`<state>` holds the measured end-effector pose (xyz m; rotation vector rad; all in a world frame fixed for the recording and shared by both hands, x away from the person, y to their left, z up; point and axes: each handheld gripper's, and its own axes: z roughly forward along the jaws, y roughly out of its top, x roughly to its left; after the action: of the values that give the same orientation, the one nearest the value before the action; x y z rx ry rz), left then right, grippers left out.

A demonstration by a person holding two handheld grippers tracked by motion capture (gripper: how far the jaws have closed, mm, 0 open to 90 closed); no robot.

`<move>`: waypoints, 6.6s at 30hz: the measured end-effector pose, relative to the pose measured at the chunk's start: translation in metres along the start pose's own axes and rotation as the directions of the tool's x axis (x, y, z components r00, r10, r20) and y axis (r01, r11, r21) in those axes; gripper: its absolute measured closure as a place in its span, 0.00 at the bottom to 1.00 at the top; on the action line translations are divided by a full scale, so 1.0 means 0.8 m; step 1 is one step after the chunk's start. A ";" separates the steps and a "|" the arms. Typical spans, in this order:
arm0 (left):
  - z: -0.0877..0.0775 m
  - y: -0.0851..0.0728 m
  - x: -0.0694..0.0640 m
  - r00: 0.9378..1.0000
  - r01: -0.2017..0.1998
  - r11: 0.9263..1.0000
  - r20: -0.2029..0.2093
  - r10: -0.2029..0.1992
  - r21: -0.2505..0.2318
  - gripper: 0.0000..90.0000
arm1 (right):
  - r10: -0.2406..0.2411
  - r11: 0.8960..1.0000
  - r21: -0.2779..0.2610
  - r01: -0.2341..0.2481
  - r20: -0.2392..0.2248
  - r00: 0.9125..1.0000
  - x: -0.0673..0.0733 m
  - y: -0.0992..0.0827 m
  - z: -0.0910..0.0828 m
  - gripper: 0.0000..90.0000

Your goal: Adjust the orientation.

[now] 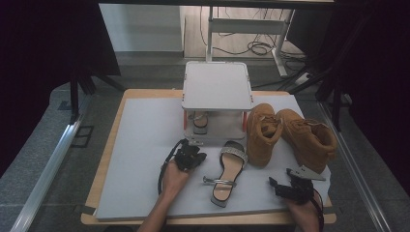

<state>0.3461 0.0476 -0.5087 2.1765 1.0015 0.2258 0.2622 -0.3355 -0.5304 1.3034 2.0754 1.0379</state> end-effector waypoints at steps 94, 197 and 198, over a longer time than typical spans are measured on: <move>-0.052 -0.086 -0.153 0.958 -0.199 0.976 0.194 0.213 -0.088 1.00 | -0.001 1.000 0.001 0.001 0.002 1.000 0.000 0.000 0.000 0.22; -0.007 -0.030 -0.087 0.994 -0.086 0.996 0.063 0.086 -0.001 0.41 | -0.001 1.000 0.001 0.001 0.001 1.000 0.000 0.000 0.000 0.22; -0.007 -0.030 -0.087 0.994 -0.085 0.996 0.062 0.085 0.000 0.41 | -0.001 1.000 0.001 0.001 0.001 1.000 0.000 0.000 0.000 0.22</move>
<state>0.2822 0.0110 -0.5117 2.2168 0.8765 0.1957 0.2622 -0.3354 -0.5303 1.3035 2.0760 1.0359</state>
